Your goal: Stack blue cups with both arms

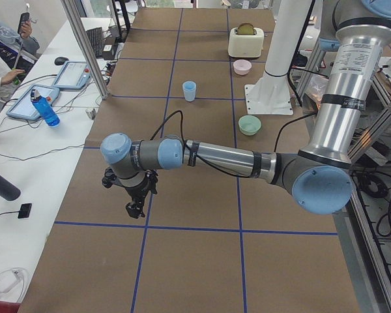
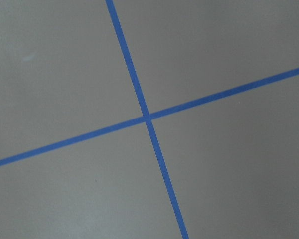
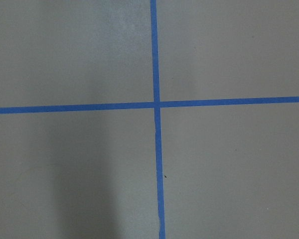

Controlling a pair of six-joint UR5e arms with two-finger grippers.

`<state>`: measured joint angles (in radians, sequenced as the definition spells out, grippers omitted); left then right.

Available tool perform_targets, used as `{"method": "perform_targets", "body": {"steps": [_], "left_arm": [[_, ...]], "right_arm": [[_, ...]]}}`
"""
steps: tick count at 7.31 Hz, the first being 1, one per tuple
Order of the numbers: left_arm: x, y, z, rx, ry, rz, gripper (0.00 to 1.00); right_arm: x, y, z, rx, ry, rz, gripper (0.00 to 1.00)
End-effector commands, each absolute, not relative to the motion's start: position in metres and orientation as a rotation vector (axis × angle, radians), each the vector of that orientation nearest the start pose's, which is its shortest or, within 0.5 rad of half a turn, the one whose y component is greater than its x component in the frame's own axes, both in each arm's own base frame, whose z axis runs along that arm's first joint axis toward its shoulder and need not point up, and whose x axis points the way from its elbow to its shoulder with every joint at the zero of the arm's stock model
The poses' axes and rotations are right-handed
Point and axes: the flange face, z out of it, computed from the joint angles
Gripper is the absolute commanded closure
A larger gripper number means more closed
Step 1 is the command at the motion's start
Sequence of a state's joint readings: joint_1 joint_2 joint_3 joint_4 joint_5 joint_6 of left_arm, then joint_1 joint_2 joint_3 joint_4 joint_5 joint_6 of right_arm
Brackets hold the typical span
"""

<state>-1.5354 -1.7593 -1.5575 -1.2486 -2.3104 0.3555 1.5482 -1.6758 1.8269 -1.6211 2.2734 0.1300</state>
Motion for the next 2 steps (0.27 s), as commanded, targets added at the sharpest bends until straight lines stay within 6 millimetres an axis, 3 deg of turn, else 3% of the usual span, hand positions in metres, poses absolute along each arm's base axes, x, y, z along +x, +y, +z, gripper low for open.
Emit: {"method": "perform_targets", "body": {"steps": [1,2], "left_arm": [[-0.0493,-0.5481,0.6041,-0.035,0.758,0.307,0.01],[-0.0501,-0.5479,0.6048,-0.036,0.758,0.305,0.01]], "right_arm": [[0.0599,-0.4484,0.5908,0.046,-0.709,0.068,0.0],[0.0599,-0.4491,0.5901,0.047,-0.709,0.068,0.0]]}}
